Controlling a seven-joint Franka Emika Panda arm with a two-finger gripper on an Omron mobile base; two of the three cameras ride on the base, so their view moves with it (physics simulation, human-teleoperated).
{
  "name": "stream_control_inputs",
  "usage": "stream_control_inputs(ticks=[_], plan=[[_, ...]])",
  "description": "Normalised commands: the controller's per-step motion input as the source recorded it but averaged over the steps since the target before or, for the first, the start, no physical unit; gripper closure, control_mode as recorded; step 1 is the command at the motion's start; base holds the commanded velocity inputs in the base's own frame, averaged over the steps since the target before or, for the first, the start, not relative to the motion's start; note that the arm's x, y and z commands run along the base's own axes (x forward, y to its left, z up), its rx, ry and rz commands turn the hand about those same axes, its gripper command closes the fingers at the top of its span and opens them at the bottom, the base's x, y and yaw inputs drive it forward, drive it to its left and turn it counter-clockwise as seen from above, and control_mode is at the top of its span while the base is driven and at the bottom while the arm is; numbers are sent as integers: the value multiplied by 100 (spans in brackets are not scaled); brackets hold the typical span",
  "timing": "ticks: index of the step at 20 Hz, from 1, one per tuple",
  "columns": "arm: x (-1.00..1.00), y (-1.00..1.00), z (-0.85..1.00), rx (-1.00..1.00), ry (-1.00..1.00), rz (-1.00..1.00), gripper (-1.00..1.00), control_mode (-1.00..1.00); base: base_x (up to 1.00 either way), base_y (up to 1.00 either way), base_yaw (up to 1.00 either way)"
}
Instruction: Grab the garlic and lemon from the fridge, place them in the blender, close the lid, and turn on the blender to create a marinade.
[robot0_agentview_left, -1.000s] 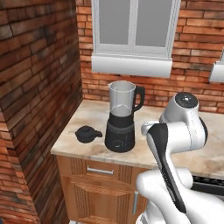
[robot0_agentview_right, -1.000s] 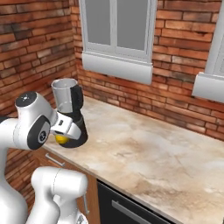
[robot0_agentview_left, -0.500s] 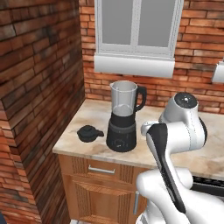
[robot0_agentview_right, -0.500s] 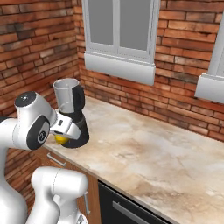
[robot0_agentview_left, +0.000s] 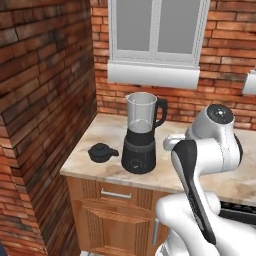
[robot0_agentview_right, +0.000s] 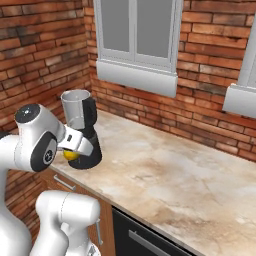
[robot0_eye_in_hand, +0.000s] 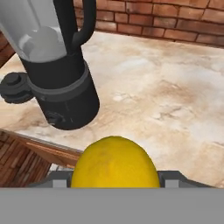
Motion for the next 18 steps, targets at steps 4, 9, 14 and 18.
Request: stream_control_inputs(ticks=[4,9,14,18], plan=[[4,0,98,0,-21,11,100,-100,0,0,0],[22,3,90,0,-16,7,100,-100,0,0,0],[47,12,56,0,-9,7,100,-100,0,0,0],[54,27,47,0,-1,11,100,-100,0,0,0]])
